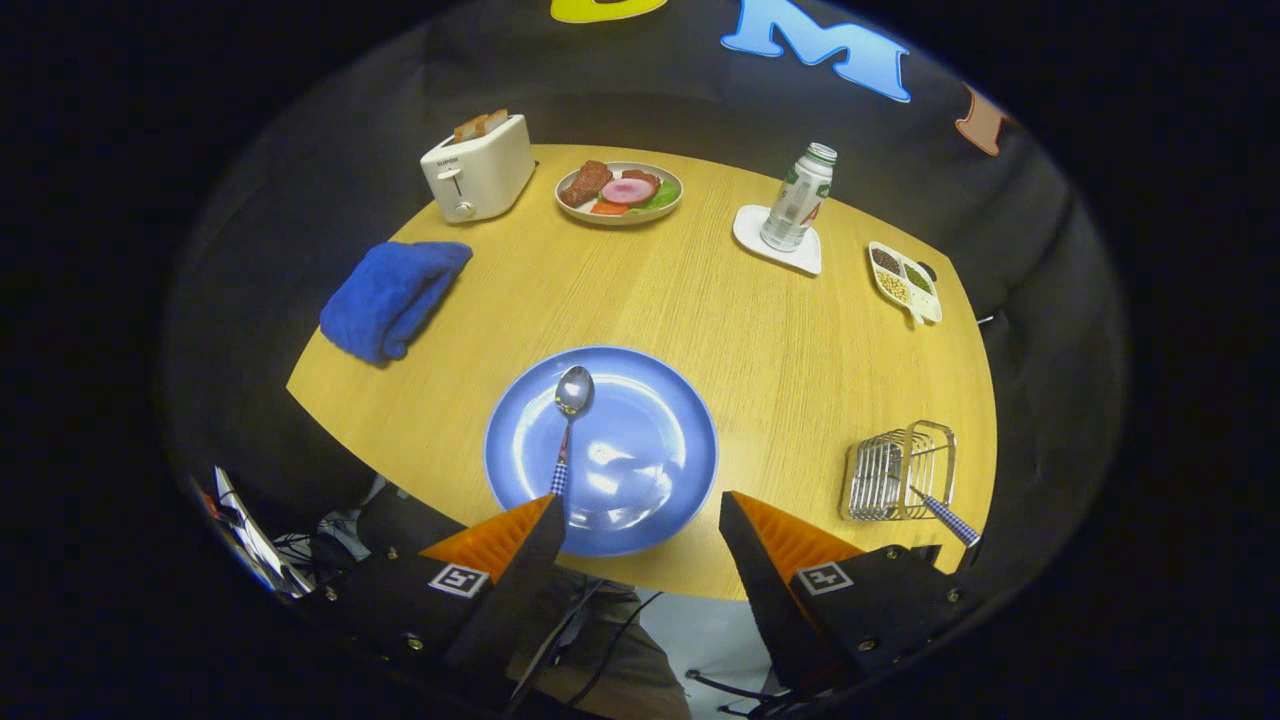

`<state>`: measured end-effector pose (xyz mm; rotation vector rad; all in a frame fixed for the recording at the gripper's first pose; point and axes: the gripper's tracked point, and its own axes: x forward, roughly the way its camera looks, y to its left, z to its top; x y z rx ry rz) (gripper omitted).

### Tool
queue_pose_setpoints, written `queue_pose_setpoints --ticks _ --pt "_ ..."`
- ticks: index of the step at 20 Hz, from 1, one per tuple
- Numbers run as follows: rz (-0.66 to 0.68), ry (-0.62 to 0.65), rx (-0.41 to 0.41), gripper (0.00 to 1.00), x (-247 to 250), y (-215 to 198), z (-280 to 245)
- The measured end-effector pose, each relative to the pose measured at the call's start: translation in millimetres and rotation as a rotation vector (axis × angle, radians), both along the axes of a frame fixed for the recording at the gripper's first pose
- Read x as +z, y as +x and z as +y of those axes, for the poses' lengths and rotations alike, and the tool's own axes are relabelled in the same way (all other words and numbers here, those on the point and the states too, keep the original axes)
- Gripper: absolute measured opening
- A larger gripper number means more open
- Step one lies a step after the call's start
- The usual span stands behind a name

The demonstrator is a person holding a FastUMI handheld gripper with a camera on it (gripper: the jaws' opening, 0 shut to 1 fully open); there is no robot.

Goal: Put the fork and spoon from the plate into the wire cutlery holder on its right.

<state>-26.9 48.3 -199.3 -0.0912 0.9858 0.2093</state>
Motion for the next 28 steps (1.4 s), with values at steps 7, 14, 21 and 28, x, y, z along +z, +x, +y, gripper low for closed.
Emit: queue_pose_setpoints --ticks 7,14,21,28 --pt "0.019 0.031 0.013 0.96 -23 -2 34" --pt "0.119 0.015 0.041 0.96 -61 -7 47" --pt "0.158 0.018 0.030 0.95 -87 0 49" --pt "0.229 0.024 0.056 0.47 -110 0 56"
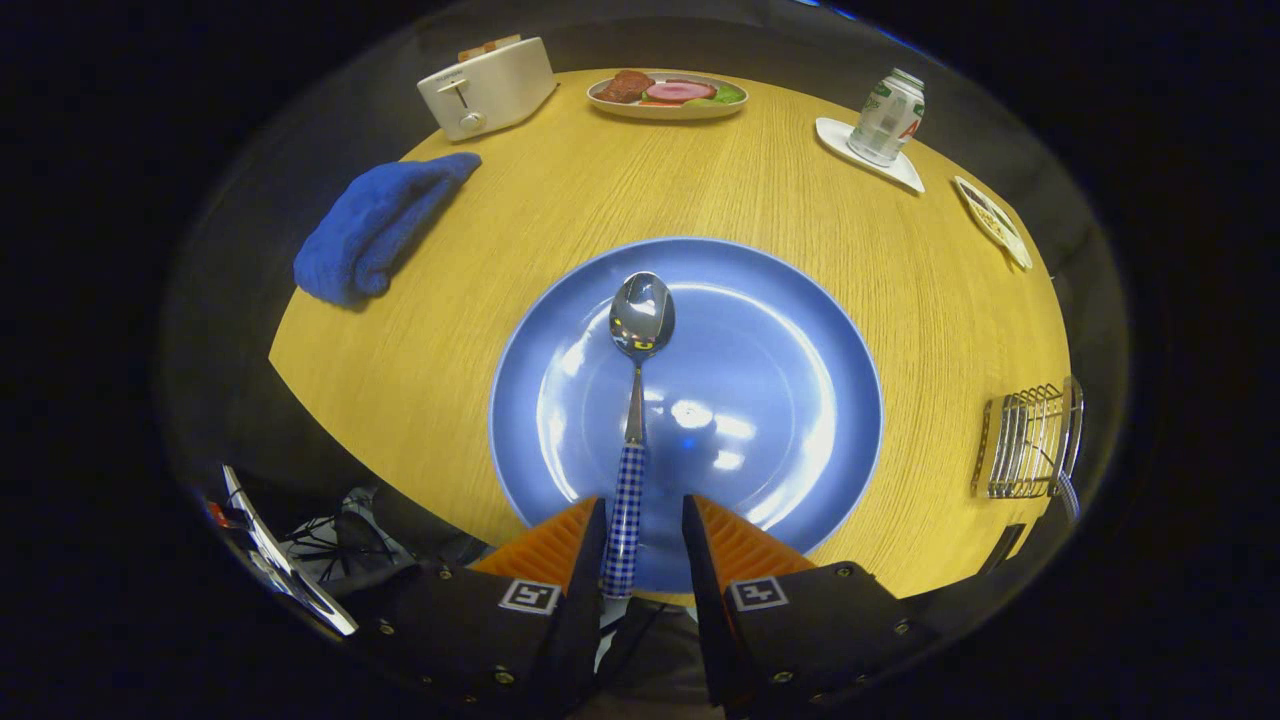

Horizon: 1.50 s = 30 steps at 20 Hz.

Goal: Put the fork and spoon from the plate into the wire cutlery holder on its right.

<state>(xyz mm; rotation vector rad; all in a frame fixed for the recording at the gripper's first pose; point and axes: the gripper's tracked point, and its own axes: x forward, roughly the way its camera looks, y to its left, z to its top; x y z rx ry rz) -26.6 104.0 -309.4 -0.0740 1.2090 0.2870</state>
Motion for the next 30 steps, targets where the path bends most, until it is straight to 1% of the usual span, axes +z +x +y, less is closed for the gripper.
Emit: queue_pose_setpoints --ticks 2,3,4,5,7,12,14,18,20,24,28,30 --pt "0.027 -0.008 0.021 0.47 -6 -1 2" --pt "0.029 -0.021 0.029 0.47 0 -5 -2" --pt "0.019 -0.009 0.013 0.04 2 0 -2" --pt "0.036 -0.021 0.028 0.04 -9 -1 2" --pt "0.047 -0.042 0.064 0.05 -5 2 0" --pt "0.048 -0.083 0.123 0.04 14 1 -15" --pt "0.067 -0.094 0.148 0.04 21 -7 -25" --pt "0.097 -0.133 0.162 0.04 44 -23 -59" --pt "0.103 -0.155 0.141 0.04 56 -28 -82" --pt "0.123 -0.190 0.065 0.04 75 -39 -127" --pt "0.159 -0.208 0.006 0.04 87 -46 -176" --pt "0.193 -0.192 -0.046 0.05 92 -52 -200"
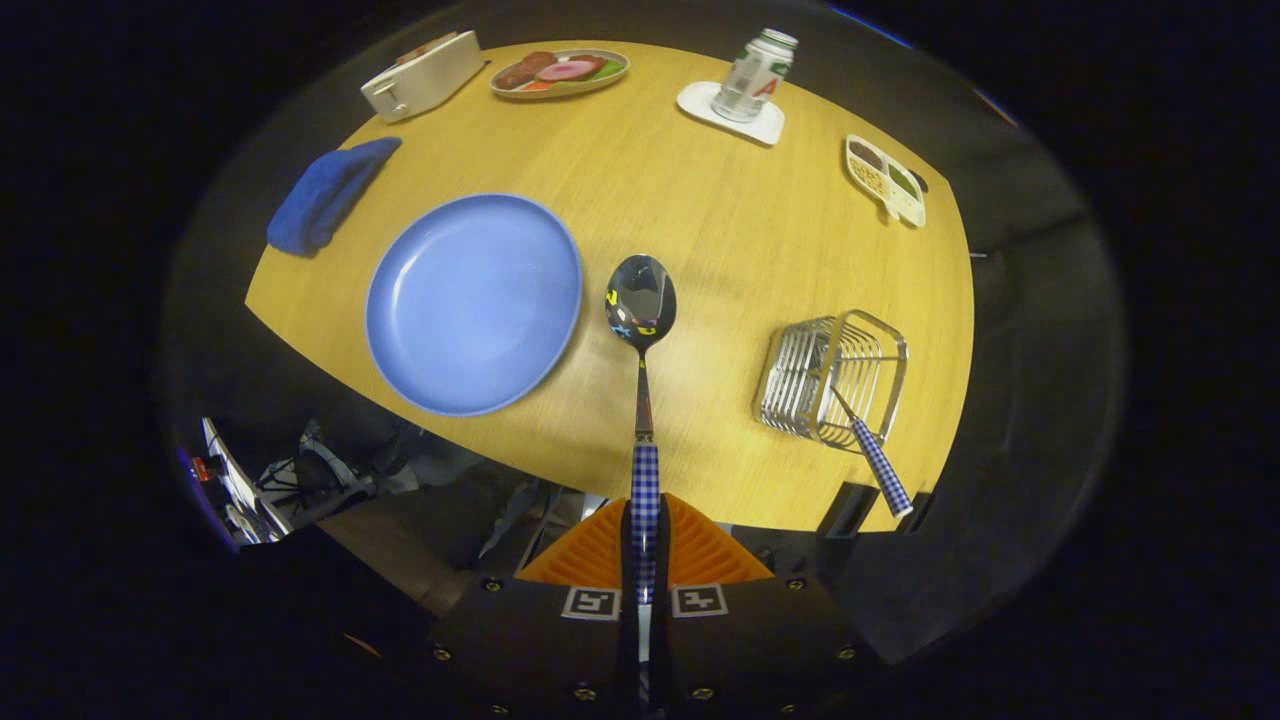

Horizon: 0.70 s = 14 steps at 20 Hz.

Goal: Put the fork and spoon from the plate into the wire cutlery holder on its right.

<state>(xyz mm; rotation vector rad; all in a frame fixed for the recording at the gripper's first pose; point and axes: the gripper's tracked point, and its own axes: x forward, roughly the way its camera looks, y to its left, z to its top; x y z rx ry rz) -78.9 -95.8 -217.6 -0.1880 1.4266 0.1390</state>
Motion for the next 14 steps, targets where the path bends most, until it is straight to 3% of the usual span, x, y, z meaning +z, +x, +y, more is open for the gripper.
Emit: queue_pose_setpoints --ticks 8,14 --pt "0.044 -0.079 -0.073 0.04 21 -13 -62" --pt "0.129 -0.123 -0.111 0.04 10 -15 -97"
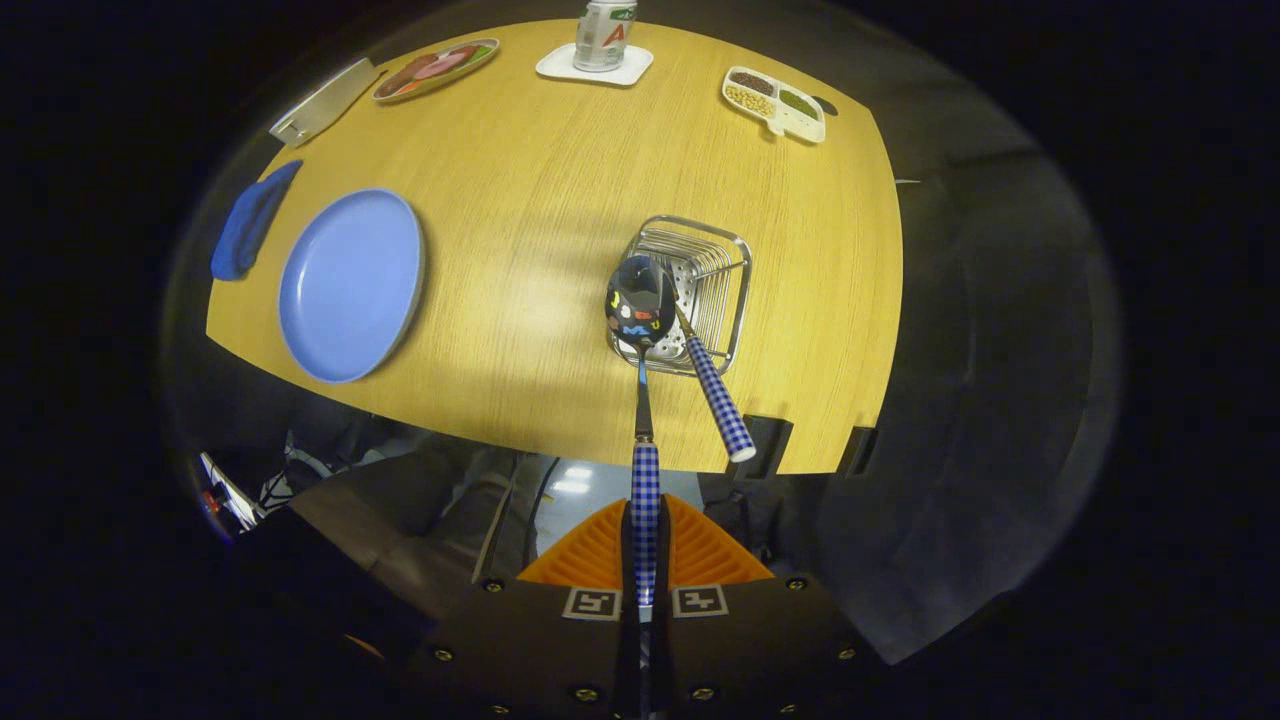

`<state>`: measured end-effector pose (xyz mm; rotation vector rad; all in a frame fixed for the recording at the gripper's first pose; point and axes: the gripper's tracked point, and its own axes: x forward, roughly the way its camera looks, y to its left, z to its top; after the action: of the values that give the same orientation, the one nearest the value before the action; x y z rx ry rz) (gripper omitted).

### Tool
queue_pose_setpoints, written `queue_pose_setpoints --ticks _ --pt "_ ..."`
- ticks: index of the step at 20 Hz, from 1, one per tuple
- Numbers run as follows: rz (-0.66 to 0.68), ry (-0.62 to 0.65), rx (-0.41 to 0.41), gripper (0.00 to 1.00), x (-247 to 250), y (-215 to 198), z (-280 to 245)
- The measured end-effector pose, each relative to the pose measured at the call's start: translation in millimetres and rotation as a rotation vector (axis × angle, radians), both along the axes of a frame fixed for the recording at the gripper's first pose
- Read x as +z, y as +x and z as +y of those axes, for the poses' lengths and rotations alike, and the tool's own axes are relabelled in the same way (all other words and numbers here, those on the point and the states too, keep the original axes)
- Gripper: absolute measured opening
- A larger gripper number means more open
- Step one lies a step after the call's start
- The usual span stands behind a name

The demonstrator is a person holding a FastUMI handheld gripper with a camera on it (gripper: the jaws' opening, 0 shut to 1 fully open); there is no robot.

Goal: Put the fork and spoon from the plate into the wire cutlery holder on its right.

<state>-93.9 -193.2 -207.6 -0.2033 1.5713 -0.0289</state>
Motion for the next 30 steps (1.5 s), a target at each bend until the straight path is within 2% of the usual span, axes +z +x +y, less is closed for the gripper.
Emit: queue_pose_setpoints --ticks 6,12,15,17,19,21,22,25,30 --pt "0.054 -0.034 0.011 0.04 -2 10 -12" --pt "0.190 -0.084 0.056 0.04 -22 21 -22" --pt "0.197 -0.093 0.089 0.04 -25 36 -22" --pt "0.191 -0.089 0.104 0.11 -25 42 -20" --pt "0.175 -0.093 0.106 0.12 -26 47 -22" --pt "0.151 -0.097 0.103 0.25 -16 51 -22" --pt "0.135 -0.092 0.090 0.28 -15 50 -22" --pt "0.066 -0.083 0.066 0.98 -1 53 -19" --pt "-0.045 -0.039 0.003 0.96 11 38 -5"
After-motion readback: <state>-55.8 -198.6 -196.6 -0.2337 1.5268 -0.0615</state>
